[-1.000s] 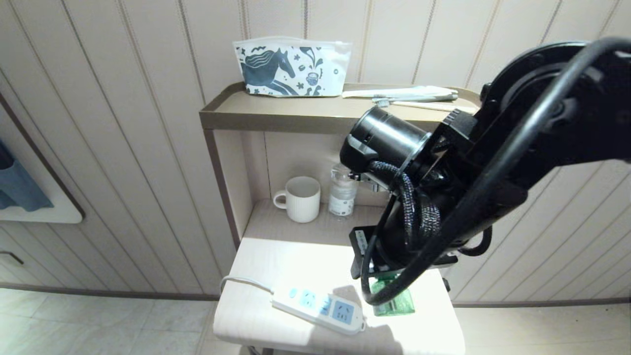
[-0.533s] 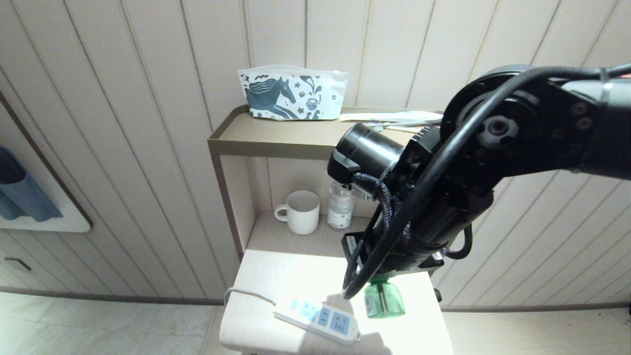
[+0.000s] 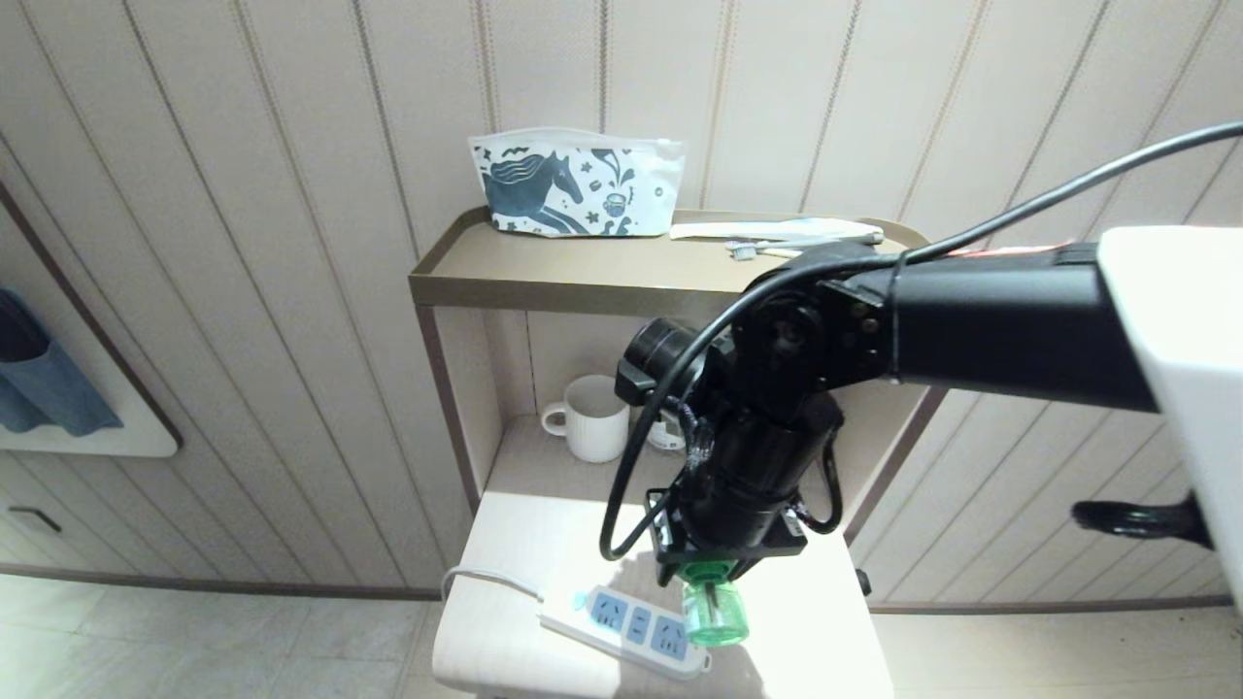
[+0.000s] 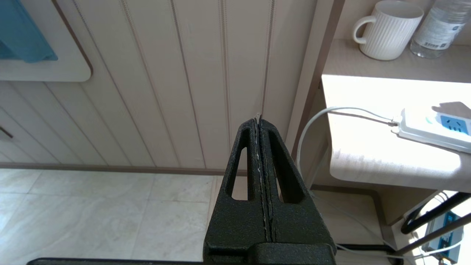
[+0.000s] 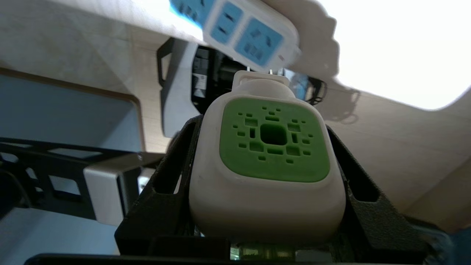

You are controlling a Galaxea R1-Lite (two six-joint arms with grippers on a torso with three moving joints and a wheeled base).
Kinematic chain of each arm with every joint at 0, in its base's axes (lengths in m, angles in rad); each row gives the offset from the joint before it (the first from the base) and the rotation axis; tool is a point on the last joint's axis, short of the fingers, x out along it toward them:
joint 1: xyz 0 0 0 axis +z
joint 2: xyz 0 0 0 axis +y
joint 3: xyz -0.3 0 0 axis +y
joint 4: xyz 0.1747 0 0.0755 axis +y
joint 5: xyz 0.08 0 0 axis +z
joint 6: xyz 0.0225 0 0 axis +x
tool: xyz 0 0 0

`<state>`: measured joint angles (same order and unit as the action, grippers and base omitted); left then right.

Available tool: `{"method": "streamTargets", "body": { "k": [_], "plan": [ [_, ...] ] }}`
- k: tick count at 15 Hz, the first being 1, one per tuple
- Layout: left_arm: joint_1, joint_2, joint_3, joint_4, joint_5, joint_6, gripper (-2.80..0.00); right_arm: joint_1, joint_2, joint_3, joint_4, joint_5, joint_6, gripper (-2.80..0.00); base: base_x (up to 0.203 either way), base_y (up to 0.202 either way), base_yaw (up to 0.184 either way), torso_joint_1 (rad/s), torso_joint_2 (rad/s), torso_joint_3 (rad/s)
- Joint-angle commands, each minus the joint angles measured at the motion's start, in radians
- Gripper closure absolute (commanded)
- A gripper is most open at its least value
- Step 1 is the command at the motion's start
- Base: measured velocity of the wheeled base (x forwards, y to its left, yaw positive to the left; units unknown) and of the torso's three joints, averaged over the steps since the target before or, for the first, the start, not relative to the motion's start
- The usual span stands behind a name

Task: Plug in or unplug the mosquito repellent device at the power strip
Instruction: Insert the plug into the socket

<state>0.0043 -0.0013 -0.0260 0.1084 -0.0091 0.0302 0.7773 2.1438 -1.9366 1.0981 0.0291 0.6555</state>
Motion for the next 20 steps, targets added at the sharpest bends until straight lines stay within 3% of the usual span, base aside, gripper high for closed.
{"method": "streamTargets", "body": {
  "k": [1, 3, 7, 14, 20],
  "plan": [
    [0.000, 0.001, 0.000, 0.001, 0.000, 0.000, 0.00, -0.010, 0.063, -0.007, -0.024, 0.031, 0.009, 0.00, 0.000, 0.000, 0.000, 0.000, 0.00, 0.000],
    [0.000, 0.001, 0.000, 0.001, 0.000, 0.000, 0.00, -0.010, 0.066, 0.012, -0.027, 0.065, 0.026, 0.00, 0.000, 0.000, 0.000, 0.000, 0.00, 0.000],
    [0.000, 0.001, 0.000, 0.001, 0.000, 0.000, 0.00, -0.007, 0.050, 0.086, -0.031, 0.056, 0.101, 0.00, 0.000, 0.000, 0.000, 0.000, 0.00, 0.000],
    [0.000, 0.001, 0.000, 0.001, 0.000, 0.000, 0.00, 0.048, 0.053, 0.139, -0.052, 0.031, 0.107, 0.00, 0.000, 0.000, 0.000, 0.000, 0.00, 0.000],
    [0.000, 0.001, 0.000, 0.001, 0.000, 0.000, 0.00, 0.046, 0.103, 0.166, -0.108, 0.032, 0.098, 0.00, 0.000, 0.000, 0.000, 0.000, 0.00, 0.000]
  ]
}}
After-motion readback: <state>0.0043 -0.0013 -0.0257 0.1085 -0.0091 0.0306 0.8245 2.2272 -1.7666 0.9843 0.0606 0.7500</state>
